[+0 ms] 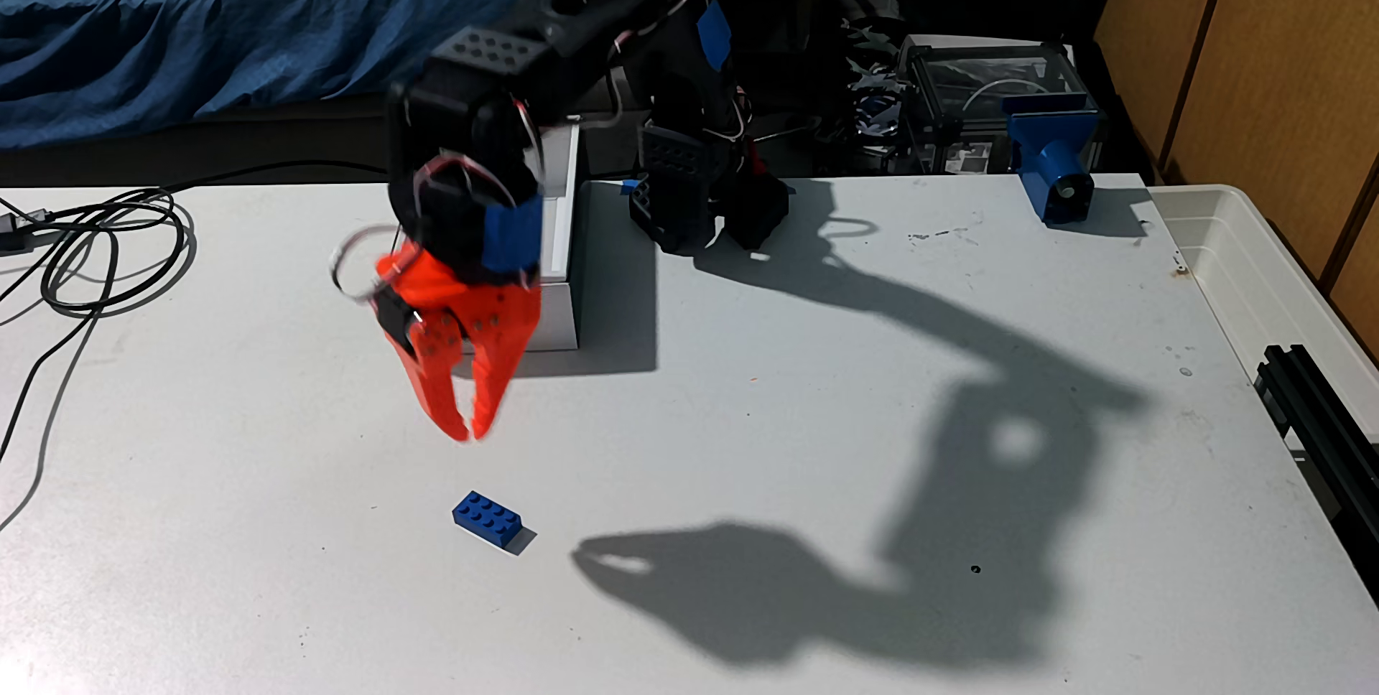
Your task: Grab the blue brick and place in box
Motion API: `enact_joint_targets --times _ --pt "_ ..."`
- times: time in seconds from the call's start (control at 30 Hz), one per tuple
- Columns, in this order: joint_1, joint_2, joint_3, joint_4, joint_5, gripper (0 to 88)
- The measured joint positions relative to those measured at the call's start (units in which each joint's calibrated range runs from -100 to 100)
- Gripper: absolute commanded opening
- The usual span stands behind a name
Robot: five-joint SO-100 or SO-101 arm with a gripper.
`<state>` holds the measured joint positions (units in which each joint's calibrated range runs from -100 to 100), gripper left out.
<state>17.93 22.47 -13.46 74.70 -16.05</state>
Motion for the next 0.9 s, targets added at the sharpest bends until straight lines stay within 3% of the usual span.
enact_joint_targets --times 0.57,0.9 --pt "-2.95 8.61 -7.51 7.73 -0.53 2.2" --pt "-0.74 9.46 -10.73 8.43 2.26 2.4"
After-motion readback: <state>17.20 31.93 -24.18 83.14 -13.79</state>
